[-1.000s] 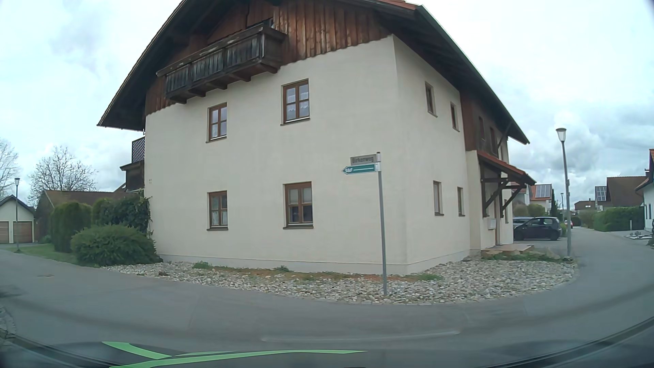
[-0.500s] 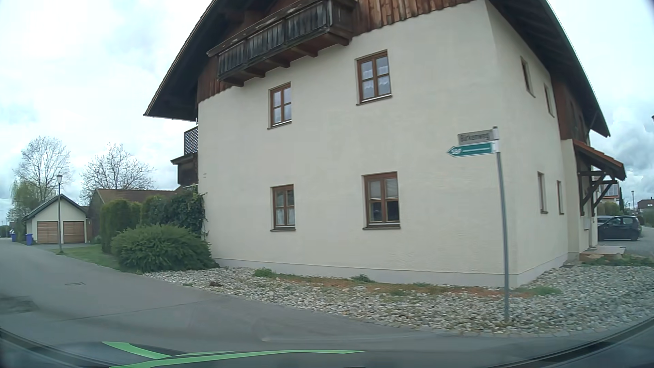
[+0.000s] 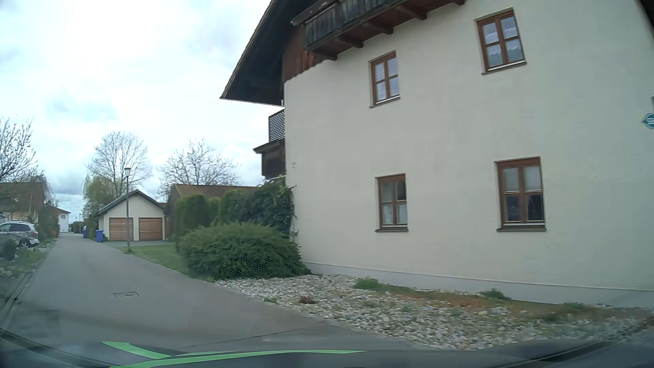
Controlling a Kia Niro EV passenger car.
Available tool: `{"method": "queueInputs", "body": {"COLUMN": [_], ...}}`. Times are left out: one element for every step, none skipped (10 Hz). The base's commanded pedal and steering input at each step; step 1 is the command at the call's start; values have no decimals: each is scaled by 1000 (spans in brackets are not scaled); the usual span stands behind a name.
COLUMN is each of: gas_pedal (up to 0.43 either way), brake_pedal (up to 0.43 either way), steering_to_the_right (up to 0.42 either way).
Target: Follow the waypoints while adhering to traffic rules and regulations
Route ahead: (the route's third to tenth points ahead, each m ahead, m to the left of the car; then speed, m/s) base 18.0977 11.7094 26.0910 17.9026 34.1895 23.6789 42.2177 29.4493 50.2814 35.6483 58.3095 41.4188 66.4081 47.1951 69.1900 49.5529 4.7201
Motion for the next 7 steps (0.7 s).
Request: {"method": "queueInputs", "body": {"gas_pedal": [197, 197, 197, 197, 197, 197, 197], "brake_pedal": [0, 0, 0, 0, 0, 0, 0], "steering_to_the_right": [-422, -416, -407, -394, -381, -362, -337]}}
